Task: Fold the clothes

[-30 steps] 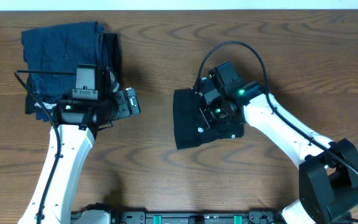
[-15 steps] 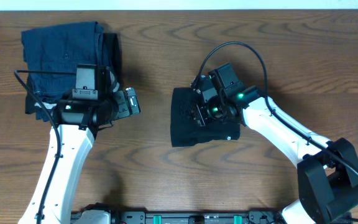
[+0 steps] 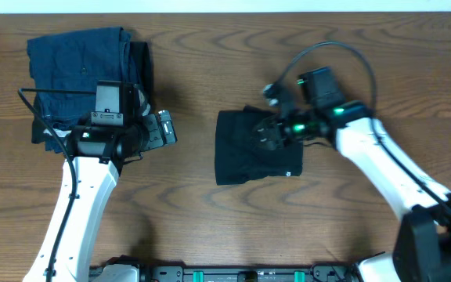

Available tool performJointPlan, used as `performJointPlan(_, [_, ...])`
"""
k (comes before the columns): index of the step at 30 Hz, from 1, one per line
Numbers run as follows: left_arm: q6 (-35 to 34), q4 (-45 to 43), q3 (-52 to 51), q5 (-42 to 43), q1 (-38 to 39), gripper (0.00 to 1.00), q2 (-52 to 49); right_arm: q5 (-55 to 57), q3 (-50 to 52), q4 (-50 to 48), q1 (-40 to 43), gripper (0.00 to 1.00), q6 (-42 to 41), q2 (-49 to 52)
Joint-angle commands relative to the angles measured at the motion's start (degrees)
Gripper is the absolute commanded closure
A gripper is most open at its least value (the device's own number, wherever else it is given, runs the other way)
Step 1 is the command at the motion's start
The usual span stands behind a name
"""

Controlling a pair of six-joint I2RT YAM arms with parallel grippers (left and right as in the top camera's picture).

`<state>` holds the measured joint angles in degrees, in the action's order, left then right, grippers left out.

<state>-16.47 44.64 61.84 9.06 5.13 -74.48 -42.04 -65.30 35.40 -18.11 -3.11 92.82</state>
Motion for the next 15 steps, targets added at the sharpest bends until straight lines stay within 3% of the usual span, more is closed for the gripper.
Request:
performJointPlan(1, [0.3, 0.1, 0.6, 0.2, -0.2, 0.02, -0.2, -3.2, -1.0, 3.0, 3.0, 0.91, 0.6, -1.8])
performJointPlan(2, [0.3, 0.1, 0.6, 0.2, -0.2, 0.02, -0.2, -3.2, -0.9, 4.0, 3.3, 0.99, 0.7, -1.7])
performJointPlan(9, [0.3, 0.1, 0.6, 0.2, -0.2, 0.02, -0.2, -3.2, 3.1, 2.8, 0.9, 0.99, 0.3, 0.2])
performJointPlan(15, [0.3, 0.1, 0.6, 0.2, -0.2, 0.02, -0.2, -3.2, 10.2, -4.5, -1.8, 0.99, -4.0, 1.3])
